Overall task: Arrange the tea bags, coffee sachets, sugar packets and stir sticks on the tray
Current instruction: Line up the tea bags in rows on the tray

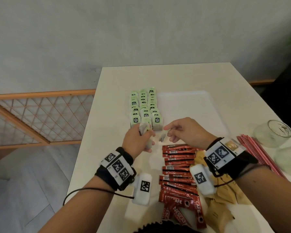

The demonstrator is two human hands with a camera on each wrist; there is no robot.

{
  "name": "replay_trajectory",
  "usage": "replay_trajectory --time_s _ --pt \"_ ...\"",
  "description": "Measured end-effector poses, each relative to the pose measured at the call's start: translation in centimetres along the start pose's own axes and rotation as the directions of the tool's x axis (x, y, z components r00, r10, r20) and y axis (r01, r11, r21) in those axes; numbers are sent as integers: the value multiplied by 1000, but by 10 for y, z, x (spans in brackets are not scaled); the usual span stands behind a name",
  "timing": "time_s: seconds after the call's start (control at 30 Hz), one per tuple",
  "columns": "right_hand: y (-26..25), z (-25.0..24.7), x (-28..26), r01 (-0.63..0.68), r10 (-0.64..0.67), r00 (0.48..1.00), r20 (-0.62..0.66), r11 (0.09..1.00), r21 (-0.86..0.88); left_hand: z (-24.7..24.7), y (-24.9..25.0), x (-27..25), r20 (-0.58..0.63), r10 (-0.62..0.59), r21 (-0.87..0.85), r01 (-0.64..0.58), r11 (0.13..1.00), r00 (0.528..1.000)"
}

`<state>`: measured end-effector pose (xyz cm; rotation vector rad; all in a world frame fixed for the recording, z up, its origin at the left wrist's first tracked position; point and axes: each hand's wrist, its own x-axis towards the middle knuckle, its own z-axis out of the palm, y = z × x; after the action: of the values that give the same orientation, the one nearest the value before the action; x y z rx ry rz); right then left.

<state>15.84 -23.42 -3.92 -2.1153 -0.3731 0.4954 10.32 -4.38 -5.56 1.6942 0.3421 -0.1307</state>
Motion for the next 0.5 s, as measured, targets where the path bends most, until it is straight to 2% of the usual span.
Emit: replay_trajectory --time_s 0.07,0.2,0.27,0.4,0.5 --pt "-6 4 5 46 -45 999 23 998 -48 -11 1 6 -23 -20 -27 19 999 1000" --pt "-15 16 22 189 -174 982 79 942 -276 -33 4 17 -94 -92 -119 81 990 991" --pt "-17 23 35 219 -185 974 130 914 -342 -41 4 22 -104 -143 -156 125 980 984" --pt "-21 39 58 217 -165 966 197 936 -278 -53 -1 30 -78 -177 -142 165 976 981" --pt "-25 52 74 207 -164 967 197 952 -226 -61 -8 35 -68 -161 -109 153 982 985"
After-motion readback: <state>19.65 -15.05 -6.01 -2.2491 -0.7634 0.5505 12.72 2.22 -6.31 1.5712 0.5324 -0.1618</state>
